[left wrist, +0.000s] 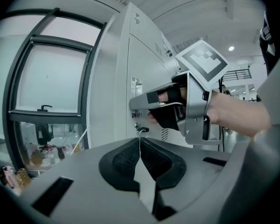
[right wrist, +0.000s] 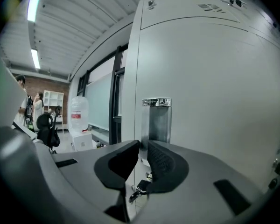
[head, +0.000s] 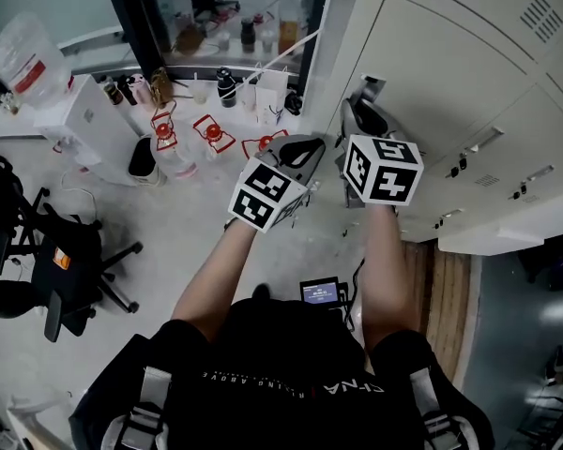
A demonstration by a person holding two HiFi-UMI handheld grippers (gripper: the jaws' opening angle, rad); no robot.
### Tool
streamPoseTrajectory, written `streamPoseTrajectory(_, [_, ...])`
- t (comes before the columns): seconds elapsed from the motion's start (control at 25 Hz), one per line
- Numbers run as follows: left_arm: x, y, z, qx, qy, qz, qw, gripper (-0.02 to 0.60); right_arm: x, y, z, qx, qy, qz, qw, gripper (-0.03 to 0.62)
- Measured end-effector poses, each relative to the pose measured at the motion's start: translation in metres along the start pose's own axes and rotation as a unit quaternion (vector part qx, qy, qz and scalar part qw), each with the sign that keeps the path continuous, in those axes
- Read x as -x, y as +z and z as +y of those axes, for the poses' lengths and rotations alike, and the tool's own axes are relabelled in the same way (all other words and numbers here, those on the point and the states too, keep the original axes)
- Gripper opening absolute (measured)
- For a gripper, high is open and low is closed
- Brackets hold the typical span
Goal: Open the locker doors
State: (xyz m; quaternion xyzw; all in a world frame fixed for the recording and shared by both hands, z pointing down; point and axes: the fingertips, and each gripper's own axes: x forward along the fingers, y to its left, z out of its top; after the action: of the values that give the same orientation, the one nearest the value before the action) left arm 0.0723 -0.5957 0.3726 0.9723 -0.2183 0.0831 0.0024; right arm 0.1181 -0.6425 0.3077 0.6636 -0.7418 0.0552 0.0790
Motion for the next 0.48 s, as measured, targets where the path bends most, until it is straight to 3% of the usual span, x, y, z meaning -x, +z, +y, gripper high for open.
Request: streamPoseTrajectory(0.48, [0.009, -0.017, 0.010, 0.032, -0.033, 0.003, 0.9989, 0.024, 0.013, -0.003, 0.009, -0.007, 0.004, -0.006, 1.000, 0.054])
